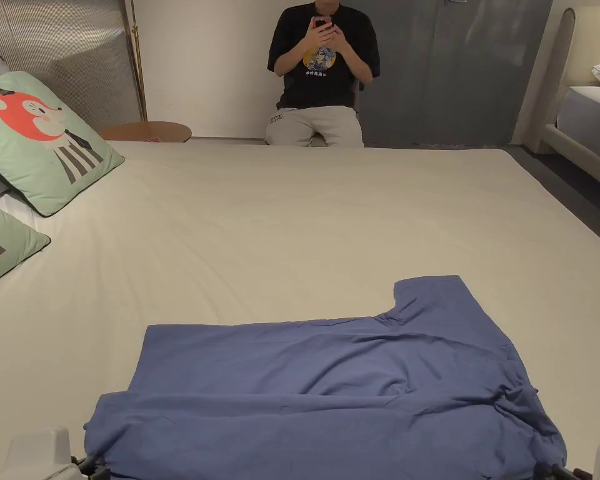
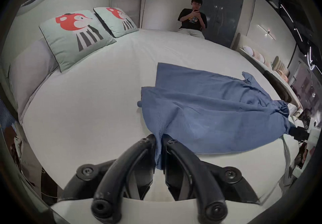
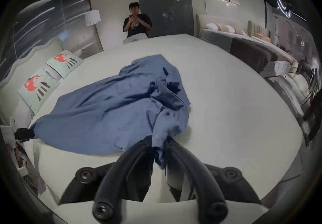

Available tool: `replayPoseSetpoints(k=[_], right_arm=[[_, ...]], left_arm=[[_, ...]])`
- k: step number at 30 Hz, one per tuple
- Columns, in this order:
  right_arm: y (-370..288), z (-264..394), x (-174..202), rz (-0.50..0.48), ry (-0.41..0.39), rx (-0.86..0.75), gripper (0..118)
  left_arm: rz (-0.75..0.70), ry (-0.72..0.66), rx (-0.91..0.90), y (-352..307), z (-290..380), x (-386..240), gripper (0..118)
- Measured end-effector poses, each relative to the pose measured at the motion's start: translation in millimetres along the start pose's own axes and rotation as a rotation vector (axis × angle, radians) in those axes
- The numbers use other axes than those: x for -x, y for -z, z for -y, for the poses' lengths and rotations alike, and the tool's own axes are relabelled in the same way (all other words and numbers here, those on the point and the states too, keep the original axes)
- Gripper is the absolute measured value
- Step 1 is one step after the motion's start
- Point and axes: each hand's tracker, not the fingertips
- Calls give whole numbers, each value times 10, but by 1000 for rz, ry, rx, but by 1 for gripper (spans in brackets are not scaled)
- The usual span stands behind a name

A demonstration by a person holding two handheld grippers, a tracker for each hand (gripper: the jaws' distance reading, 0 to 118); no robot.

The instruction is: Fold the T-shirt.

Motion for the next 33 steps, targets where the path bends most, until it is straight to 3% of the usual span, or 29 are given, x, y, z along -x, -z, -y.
replayPoseSetpoints(k=[9,17,25,26,27,28,29,30,31,33], right_arm=[[-674,88,-31,22,0,25,11],[-495,472,6,82,-50,153,11],[-324,630,-76,113,-74,179,11],[-326,623,-73,114,-83,179,16],[-360,598,-46,121,-83,177,29],[-378,579,-36,138,-83,170,51],[-405,547,-34,175,-91,145,80],[-441,505,-30,184,-91,107,91],[-463,474,-44,178,-82,56,93],[-550,327,10,177,-62,-44,92]], left_arm=[[-7,-50,39,-328,218,292,2],[-37,-49,125,-76,587,412,2],[-49,-34,146,-55,582,345,2],[-50,-27,140,-85,574,311,7],[-52,-22,135,-109,558,289,18],[-60,-20,131,-127,539,273,40],[-80,-10,117,-156,509,252,74],[-81,-8,83,-212,485,238,94],[-66,-9,40,-258,444,216,106],[-33,-15,-66,-404,317,122,108]])
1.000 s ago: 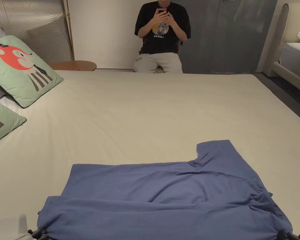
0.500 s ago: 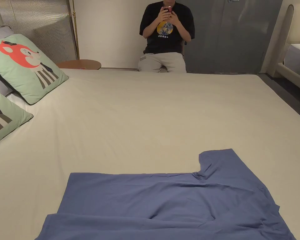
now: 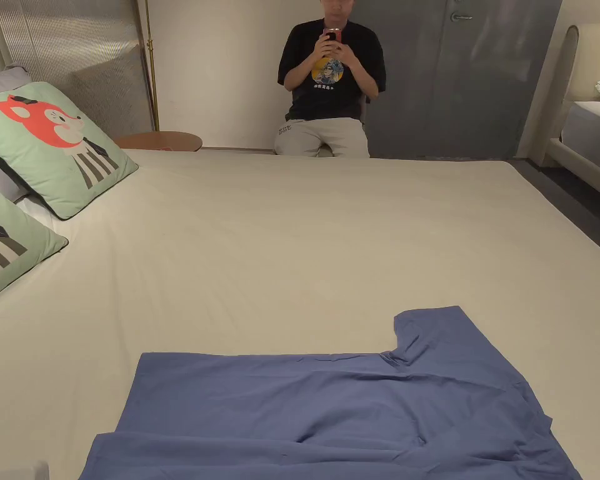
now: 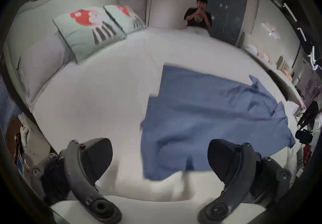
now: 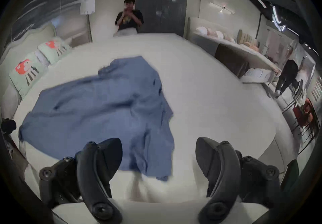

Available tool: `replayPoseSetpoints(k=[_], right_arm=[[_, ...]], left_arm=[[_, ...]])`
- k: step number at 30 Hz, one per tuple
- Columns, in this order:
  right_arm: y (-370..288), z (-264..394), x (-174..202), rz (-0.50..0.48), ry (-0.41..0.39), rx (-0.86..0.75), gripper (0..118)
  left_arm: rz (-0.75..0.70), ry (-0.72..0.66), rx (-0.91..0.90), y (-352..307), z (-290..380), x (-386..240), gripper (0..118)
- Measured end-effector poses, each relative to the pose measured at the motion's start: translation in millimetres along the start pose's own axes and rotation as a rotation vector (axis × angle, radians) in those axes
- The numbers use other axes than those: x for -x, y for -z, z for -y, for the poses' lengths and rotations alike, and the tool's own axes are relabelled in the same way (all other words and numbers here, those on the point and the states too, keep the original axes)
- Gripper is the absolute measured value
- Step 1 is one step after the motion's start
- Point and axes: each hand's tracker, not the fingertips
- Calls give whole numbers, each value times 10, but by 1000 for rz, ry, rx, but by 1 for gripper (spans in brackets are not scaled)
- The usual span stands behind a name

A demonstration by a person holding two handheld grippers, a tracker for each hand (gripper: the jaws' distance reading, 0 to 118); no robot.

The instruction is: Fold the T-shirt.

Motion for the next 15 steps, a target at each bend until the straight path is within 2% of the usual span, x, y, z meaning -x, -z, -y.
replayPoseSetpoints(k=[4,5,6,7,8,9,10,11,12,15], right_arm=[[-132,-272,145,40,2,-199,92],[-156,-326,185,47,2,-234,88],[-230,-416,276,38,0,-263,79],[-257,-456,313,30,7,-288,63],[-276,-487,343,8,19,-308,35],[-281,-512,367,-15,23,-312,35],[-267,-533,389,-28,20,-309,27],[-242,-542,427,-18,18,-303,12],[-231,-543,463,-15,10,-308,6],[-226,-578,521,-38,-10,-300,1]], left_arm=[[13,58,-168,-170,-224,-227,107],[17,76,-204,-209,-268,-282,103],[25,88,-234,-253,-307,-334,94],[36,97,-257,-291,-335,-369,74],[62,93,-279,-333,-358,-408,45],[77,94,-295,-345,-364,-428,45],[74,94,-294,-347,-374,-450,35],[61,93,-298,-338,-383,-478,9],[57,88,-310,-332,-386,-488,1],[93,68,-283,-276,-434,-480,1]])
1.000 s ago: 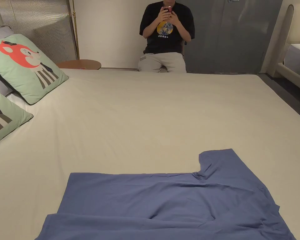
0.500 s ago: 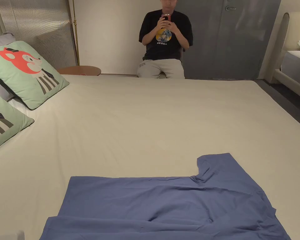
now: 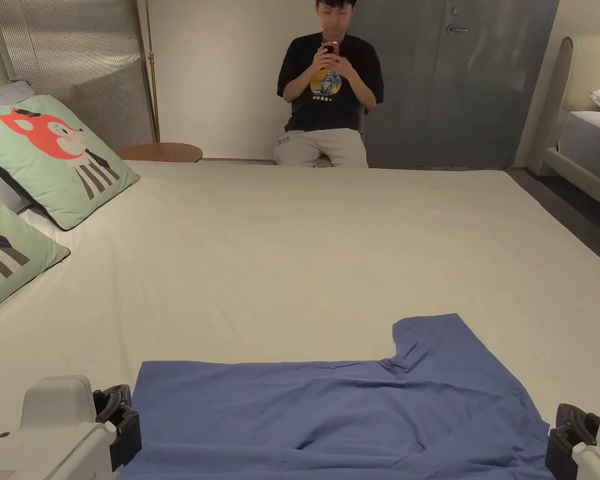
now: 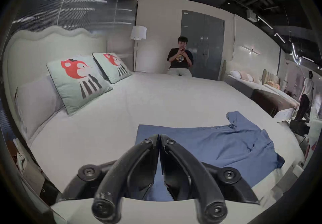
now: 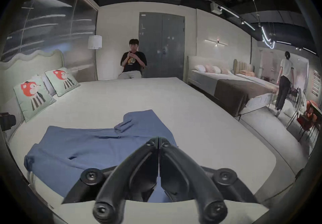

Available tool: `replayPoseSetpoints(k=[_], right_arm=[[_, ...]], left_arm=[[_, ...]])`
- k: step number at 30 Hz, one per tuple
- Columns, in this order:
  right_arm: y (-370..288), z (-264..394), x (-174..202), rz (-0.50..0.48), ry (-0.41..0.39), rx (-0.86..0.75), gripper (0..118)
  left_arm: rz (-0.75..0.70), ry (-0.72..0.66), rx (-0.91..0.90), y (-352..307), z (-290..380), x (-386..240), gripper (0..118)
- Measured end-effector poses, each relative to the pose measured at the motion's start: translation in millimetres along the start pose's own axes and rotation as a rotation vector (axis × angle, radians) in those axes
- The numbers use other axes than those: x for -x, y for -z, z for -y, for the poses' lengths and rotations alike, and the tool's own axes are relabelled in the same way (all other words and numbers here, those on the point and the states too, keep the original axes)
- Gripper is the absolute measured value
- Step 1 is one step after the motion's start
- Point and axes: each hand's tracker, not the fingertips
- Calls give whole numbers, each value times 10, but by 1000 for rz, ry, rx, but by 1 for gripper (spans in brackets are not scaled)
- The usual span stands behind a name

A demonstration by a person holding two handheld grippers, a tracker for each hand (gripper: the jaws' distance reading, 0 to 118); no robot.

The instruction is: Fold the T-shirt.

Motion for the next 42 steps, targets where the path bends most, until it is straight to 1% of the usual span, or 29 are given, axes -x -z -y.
replayPoseSetpoints(k=[4,7,12,13,14,15,16,17,18,19,21,22,25,26,27,28,29,30,31,32,33,34,35,36,37,38,40,42], right_arm=[[94,24,13,-18,-7,20,1],[187,34,5,-23,4,36,1],[344,11,74,-26,0,67,1],[373,14,80,-25,1,72,1],[413,17,86,-24,4,80,1],[451,27,99,-28,6,91,1],[483,33,107,-25,9,98,1],[522,43,114,-22,9,103,1],[563,50,119,-19,7,111,1],[633,105,91,-15,8,118,1],[744,164,58,-13,8,134,1],[777,174,52,-13,8,139,1],[824,162,73,-7,4,157,1],[857,171,63,-3,7,163,1],[876,167,45,-7,15,175,1],[904,170,35,-4,22,182,1],[945,173,25,-2,26,192,2],[994,171,18,1,28,203,2],[1032,181,-7,3,32,208,2],[1081,180,-26,1,35,214,4],[1140,163,-33,-2,38,227,14],[1212,136,-32,-12,35,252,36],[1296,99,-11,-28,30,289,73],[1388,62,6,-30,30,309,92],[1496,22,7,-32,30,314,101],[1625,-25,5,-34,29,328,103],[1899,-122,-63,-25,31,351,103],[2235,-188,-118,-22,54,408,103]], left_arm=[[2,2,39,210,-76,17,1],[18,-37,97,519,-207,109,1],[-5,-47,222,1342,-426,259,1],[-12,-50,252,1483,-451,279,3],[-14,-60,298,1616,-495,268,15],[-21,-62,337,1738,-531,240,34],[-25,-70,354,1852,-531,249,58],[-25,-71,384,2000,-531,260,86],[-26,-75,418,2235,-506,358,100],[-36,-78,430,2357,-492,382,106],[-63,-99,452,2570,-459,415,106],[-70,-109,460,2523,-453,343,106],[-82,-137,517,2717,-368,360,105],[-84,-129,534,2836,-314,427,102],[-80,-116,550,2900,-268,452,96],[-82,-105,557,2917,-238,439,85],[-94,-80,567,2932,-203,419,70],[-120,-30,560,2827,-202,350,65],[-95,-35,541,2791,-204,340,65],[-94,-43,541,2770,-224,336,59],[-95,-38,537,2749,-242,324,48],[-89,-32,526,2782,-267,347,30],[-72,-36,514,2770,-288,348,3],[-43,-60,505,2745,-304,329,4],[-62,-49,503,2723,-311,304,4],[-68,-25,486,2711,-305,280,4],[-71,5,466,2655,-308,244,4],[-54,-4,458,2545,-334,214,4]])
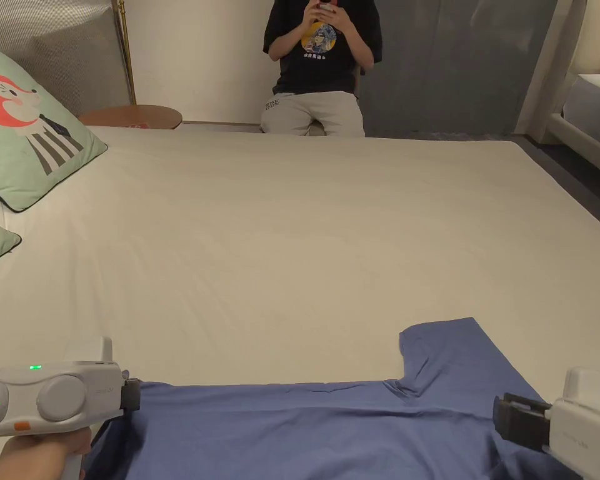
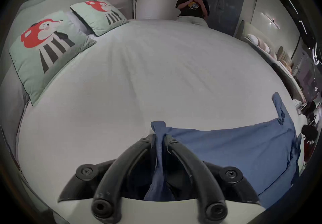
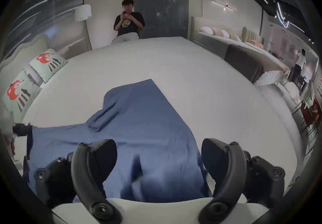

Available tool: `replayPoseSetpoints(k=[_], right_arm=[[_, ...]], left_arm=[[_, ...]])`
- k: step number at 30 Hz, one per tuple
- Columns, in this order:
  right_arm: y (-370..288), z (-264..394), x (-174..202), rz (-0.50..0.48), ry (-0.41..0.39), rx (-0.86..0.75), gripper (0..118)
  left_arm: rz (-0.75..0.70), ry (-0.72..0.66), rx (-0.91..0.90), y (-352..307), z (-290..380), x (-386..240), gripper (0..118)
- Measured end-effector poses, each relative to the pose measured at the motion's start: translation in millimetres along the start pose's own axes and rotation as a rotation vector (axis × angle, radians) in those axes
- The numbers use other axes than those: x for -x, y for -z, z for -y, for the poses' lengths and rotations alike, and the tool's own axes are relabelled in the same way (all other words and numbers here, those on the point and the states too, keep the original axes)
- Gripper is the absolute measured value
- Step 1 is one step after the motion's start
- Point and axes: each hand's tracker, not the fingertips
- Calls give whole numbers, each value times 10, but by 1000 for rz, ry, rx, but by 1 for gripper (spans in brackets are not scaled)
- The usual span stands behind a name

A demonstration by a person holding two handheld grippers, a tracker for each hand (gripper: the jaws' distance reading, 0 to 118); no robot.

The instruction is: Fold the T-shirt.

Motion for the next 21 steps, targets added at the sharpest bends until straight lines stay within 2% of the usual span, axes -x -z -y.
replayPoseSetpoints(k=[4,6,8,10,11,12,13,14,15,18,21], right_arm=[[427,-243,-159,21,48,155,99],[501,-294,-195,23,79,209,87],[560,-311,-240,18,99,227,67],[618,-307,-300,23,113,233,55],[579,-302,-316,15,97,224,39],[531,-309,-331,2,75,217,39],[502,-312,-330,-9,59,208,31],[450,-313,-337,-37,44,197,4],[371,-314,-335,-62,45,180,4],[173,-347,-283,-55,-27,127,4],[-149,-385,-283,-90,-17,81,4]], left_arm=[[22,-21,-16,-57,9,18,4],[22,-10,-20,-65,4,24,4],[25,1,-22,-67,9,29,4],[22,8,-24,-61,7,33,4],[21,10,-25,-66,5,33,4],[21,10,-26,-53,-6,43,4],[21,10,-25,-55,-11,45,4],[20,11,-26,-67,-11,44,4],[20,10,-29,-88,-9,43,4],[24,1,-38,-220,13,14,4],[31,-6,-58,-340,23,61,4]])
